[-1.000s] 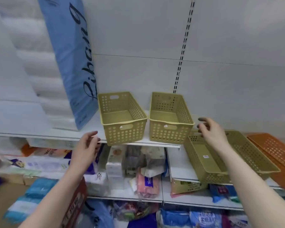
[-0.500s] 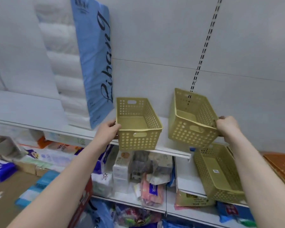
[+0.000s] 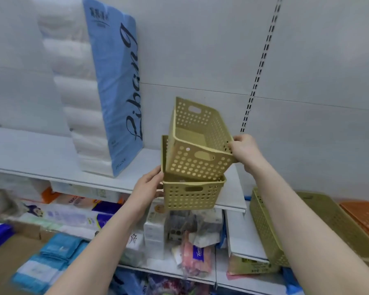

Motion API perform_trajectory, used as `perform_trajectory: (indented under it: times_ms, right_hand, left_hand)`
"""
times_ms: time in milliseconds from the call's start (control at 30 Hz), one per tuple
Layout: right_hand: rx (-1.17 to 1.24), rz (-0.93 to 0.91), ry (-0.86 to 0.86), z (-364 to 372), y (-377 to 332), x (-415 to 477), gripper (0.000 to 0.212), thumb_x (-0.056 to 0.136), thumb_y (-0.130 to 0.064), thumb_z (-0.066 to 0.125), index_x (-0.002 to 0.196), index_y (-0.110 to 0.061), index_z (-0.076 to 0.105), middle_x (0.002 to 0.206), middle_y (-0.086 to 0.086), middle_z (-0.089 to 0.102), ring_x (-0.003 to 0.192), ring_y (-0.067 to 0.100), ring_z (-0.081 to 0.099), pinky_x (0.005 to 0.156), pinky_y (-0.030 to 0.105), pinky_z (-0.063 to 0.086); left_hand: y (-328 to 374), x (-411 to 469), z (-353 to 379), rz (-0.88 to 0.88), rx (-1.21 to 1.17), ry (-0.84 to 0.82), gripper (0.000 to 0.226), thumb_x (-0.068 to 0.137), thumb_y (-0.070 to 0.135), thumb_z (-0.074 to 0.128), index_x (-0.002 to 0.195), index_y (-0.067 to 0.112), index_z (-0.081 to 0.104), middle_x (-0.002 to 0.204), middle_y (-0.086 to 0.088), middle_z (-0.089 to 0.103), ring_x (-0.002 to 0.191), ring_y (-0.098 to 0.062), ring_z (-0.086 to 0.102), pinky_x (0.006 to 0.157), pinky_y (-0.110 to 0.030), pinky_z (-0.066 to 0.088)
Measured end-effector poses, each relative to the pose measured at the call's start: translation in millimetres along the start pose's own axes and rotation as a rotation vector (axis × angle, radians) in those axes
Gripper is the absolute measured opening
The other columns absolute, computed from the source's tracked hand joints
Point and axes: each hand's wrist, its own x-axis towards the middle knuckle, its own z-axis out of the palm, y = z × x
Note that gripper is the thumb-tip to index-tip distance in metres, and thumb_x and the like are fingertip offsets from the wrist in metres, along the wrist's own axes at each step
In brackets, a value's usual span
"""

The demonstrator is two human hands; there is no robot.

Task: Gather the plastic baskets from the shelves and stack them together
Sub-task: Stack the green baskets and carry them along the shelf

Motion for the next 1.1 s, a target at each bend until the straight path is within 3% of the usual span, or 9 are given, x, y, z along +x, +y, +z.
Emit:
perform_trajectory:
  times_ms: [67, 133, 267, 367, 467, 567, 700, 867, 1100]
  right_hand:
    - [-0.136, -0.002, -0.046, 9, 0, -4, 0.023, 0.076, -0.003, 0.042, 0.084, 0.001, 0.063, 0.075, 0.015, 0.061, 0.070, 0.029, 0.060, 0.061, 0.039, 0.051]
    - [-0.303, 0.023, -0.084, 17, 1, -7, 0.033, 0.081, -0.003, 0.042, 0.102, -0.002, 0.067, 0.095, 0.017, 0.068, 0.087, 0.033, 0.066, 0.078, 0.045, 0.059]
    - [-0.427, 0.092, -0.128, 27, 10, -8, 0.044, 0.087, -0.005, 0.043, 0.128, -0.006, 0.058, 0.120, 0.015, 0.065, 0.107, 0.031, 0.062, 0.090, 0.043, 0.054]
    - [-0.339, 0.136, -0.186, 29, 19, -7, 0.054, 0.086, -0.008, 0.039, 0.139, -0.015, 0.047, 0.124, 0.014, 0.063, 0.100, 0.030, 0.064, 0.079, 0.041, 0.057]
    - [-0.148, 0.149, -0.231, 30, 25, -17, 0.051, 0.089, -0.004, 0.034, 0.136, -0.014, 0.051, 0.105, 0.009, 0.066, 0.080, 0.024, 0.062, 0.059, 0.029, 0.049]
    - [-0.034, 0.091, -0.138, 23, 31, -40, 0.048, 0.088, 0.004, 0.036, 0.128, -0.013, 0.057, 0.099, 0.004, 0.067, 0.077, 0.020, 0.062, 0.054, 0.026, 0.045]
    - [0.129, 0.028, 0.039, -2, 61, -85, 0.042, 0.090, -0.003, 0.046, 0.119, -0.027, 0.063, 0.101, -0.010, 0.071, 0.092, 0.017, 0.070, 0.081, 0.042, 0.058]
    - [0.275, 0.085, 0.256, -65, 122, -127, 0.039, 0.093, -0.005, 0.053, 0.114, -0.036, 0.064, 0.109, -0.006, 0.074, 0.100, 0.015, 0.071, 0.090, 0.047, 0.057]
    - [0.302, 0.233, 0.501, -174, 205, -136, 0.040, 0.094, 0.001, 0.052, 0.111, -0.034, 0.062, 0.105, -0.002, 0.072, 0.096, 0.020, 0.069, 0.091, 0.046, 0.056]
  left_hand:
    - [-3, 2, -3, -0.026, -0.008, -0.002, 0.037, 0.102, 0.020, 0.042, 0.134, 0.030, 0.056, 0.120, -0.001, 0.069, 0.094, -0.019, 0.065, 0.076, -0.030, 0.054]
    - [-7, 3, -5, -0.060, 0.031, 0.014, 0.041, 0.103, 0.016, 0.040, 0.142, 0.024, 0.048, 0.131, -0.003, 0.061, 0.099, -0.021, 0.062, 0.079, -0.030, 0.054]
    - [-17, 7, -8, -0.091, 0.012, -0.037, 0.041, 0.104, 0.028, 0.035, 0.142, 0.022, 0.049, 0.135, -0.004, 0.059, 0.109, -0.025, 0.063, 0.081, -0.031, 0.055]
    - [-13, 9, -7, -0.079, 0.033, -0.064, 0.045, 0.102, 0.045, 0.035, 0.140, 0.026, 0.051, 0.133, -0.001, 0.059, 0.110, -0.021, 0.064, 0.079, -0.026, 0.056]
    - [-8, 6, -3, -0.012, 0.062, -0.075, 0.042, 0.100, 0.048, 0.036, 0.135, 0.035, 0.054, 0.128, 0.008, 0.064, 0.109, -0.014, 0.064, 0.082, -0.027, 0.056]
    - [-6, 3, 1, 0.082, 0.105, -0.047, 0.032, 0.099, 0.046, 0.040, 0.128, 0.046, 0.054, 0.130, 0.012, 0.063, 0.112, -0.008, 0.061, 0.092, -0.032, 0.052]
    - [-7, -10, 23, 0.202, 0.106, -0.106, 0.040, 0.091, 0.048, 0.049, 0.131, 0.050, 0.050, 0.135, 0.011, 0.056, 0.112, -0.005, 0.062, 0.082, -0.023, 0.057]
    - [-9, -22, 85, 0.360, 0.191, -0.310, 0.045, 0.093, 0.040, 0.056, 0.137, 0.043, 0.050, 0.128, 0.010, 0.057, 0.110, -0.009, 0.061, 0.089, -0.027, 0.054]
    - [-50, -34, 197, 0.326, 0.272, -0.542, 0.035, 0.091, 0.037, 0.057, 0.126, 0.037, 0.062, 0.121, 0.015, 0.063, 0.106, -0.005, 0.062, 0.092, -0.026, 0.051]
